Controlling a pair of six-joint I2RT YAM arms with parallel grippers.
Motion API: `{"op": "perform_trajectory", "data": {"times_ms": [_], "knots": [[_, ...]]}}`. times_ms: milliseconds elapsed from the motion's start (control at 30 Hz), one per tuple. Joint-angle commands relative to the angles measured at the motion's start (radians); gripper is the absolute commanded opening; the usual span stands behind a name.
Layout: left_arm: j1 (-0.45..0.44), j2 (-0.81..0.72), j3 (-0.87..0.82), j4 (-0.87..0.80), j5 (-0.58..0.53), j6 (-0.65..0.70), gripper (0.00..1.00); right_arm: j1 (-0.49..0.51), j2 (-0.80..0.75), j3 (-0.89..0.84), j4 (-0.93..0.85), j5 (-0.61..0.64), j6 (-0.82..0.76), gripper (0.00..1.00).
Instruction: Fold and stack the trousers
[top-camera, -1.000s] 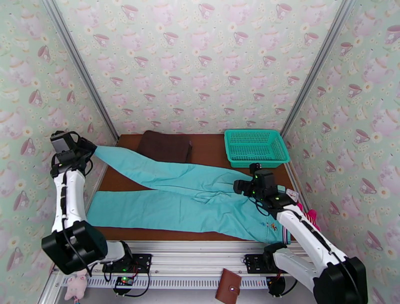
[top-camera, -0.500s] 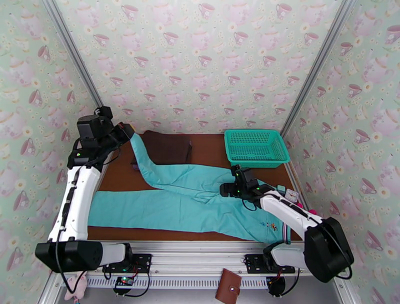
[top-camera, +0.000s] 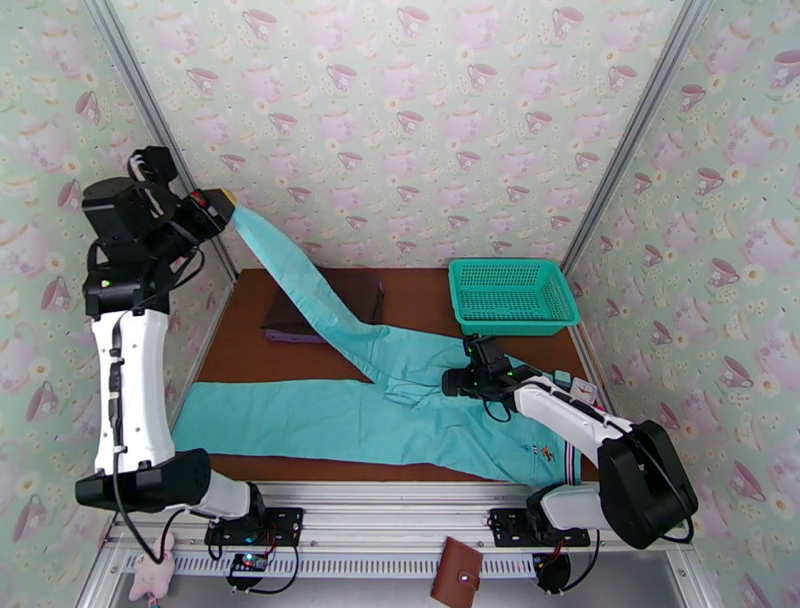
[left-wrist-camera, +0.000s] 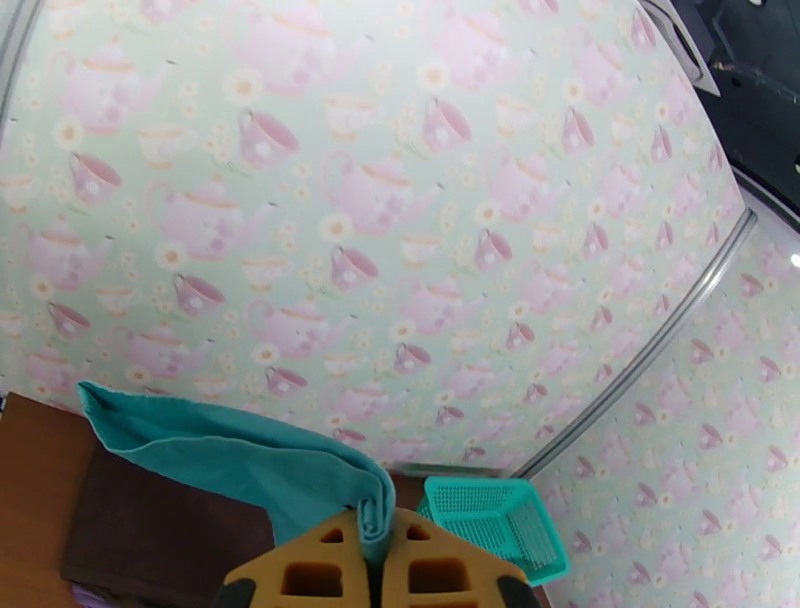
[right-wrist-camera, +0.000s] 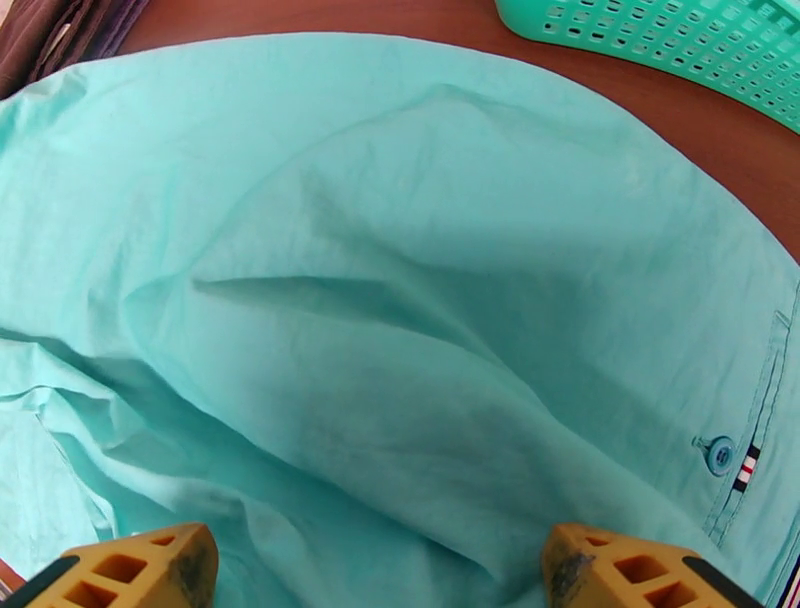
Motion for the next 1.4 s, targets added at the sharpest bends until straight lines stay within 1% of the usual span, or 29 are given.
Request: {"op": "perform_trajectory", "data": {"times_ms": [0,67,133,167,267,400,533,633,700,767,800,867,933,1000,1100,1167,1200,1233,1300,1367], "knots": [[0.072,-0.006,-0.043,0.088,0.112,-0.113,0.00,0.004,-0.003,0.005,-0.012,0.032,0.027,0.89],[0.088,0.002,-0.068,0.082,0.084,-0.096,0.00,0.004,0.014,0.007,-0.006,0.038,0.032,0.89],[0.092,0.041,-0.057,0.065,0.079,-0.076,0.00,0.003,0.038,0.015,-0.006,0.038,0.036,0.89],[0.096,0.069,-0.041,0.063,0.086,-0.089,0.00,0.001,0.051,0.017,-0.009,0.041,0.041,0.89],[0.096,0.139,0.046,0.096,0.186,-0.160,0.00,-0.010,0.065,-0.003,-0.009,0.052,0.060,0.89],[0.065,0.178,0.175,0.123,0.264,-0.229,0.00,-0.037,0.076,-0.052,0.032,0.031,0.088,0.88],[0.029,0.210,0.292,0.153,0.263,-0.292,0.01,-0.046,0.103,-0.054,0.047,0.014,0.097,0.87],[0.025,0.233,0.291,0.275,0.299,-0.383,0.01,-0.049,0.112,-0.037,0.048,0.019,0.103,0.87],[0.031,0.255,0.293,0.259,0.277,-0.375,0.01,-0.049,0.114,-0.021,0.048,0.020,0.103,0.87],[0.048,0.283,0.291,0.165,0.219,-0.312,0.01,-0.049,0.117,-0.003,0.041,0.016,0.094,0.86],[0.056,0.295,0.286,0.100,0.177,-0.272,0.01,-0.049,0.117,0.002,0.040,0.012,0.087,0.86],[0.077,0.303,0.215,-0.025,0.068,-0.166,0.01,-0.050,0.103,0.005,0.050,0.000,0.068,0.86],[0.092,0.294,0.094,-0.059,-0.039,-0.080,0.01,-0.050,0.074,-0.001,0.069,-0.005,0.047,0.87],[0.112,0.298,-0.013,-0.077,-0.124,-0.010,0.00,-0.050,0.043,-0.006,0.086,-0.013,0.015,0.87],[0.150,0.303,-0.129,-0.143,-0.182,0.064,0.00,-0.049,-0.013,0.011,0.040,-0.008,-0.004,0.88],[0.167,0.250,-0.240,-0.165,-0.271,0.107,0.01,-0.049,-0.060,0.032,-0.009,0.012,-0.008,0.89],[0.169,0.226,-0.274,-0.191,-0.332,0.126,0.02,-0.049,-0.078,0.042,-0.027,0.024,-0.008,0.89],[0.168,0.209,-0.299,-0.235,-0.404,0.146,0.06,-0.053,-0.094,0.058,-0.051,0.044,-0.001,0.90],[0.171,0.206,-0.318,-0.335,-0.531,0.167,0.20,-0.068,-0.101,0.100,-0.092,0.059,0.003,0.90],[0.175,0.221,-0.353,-0.397,-0.672,0.178,0.23,-0.095,-0.090,0.142,-0.113,0.040,0.001,0.91]]}}
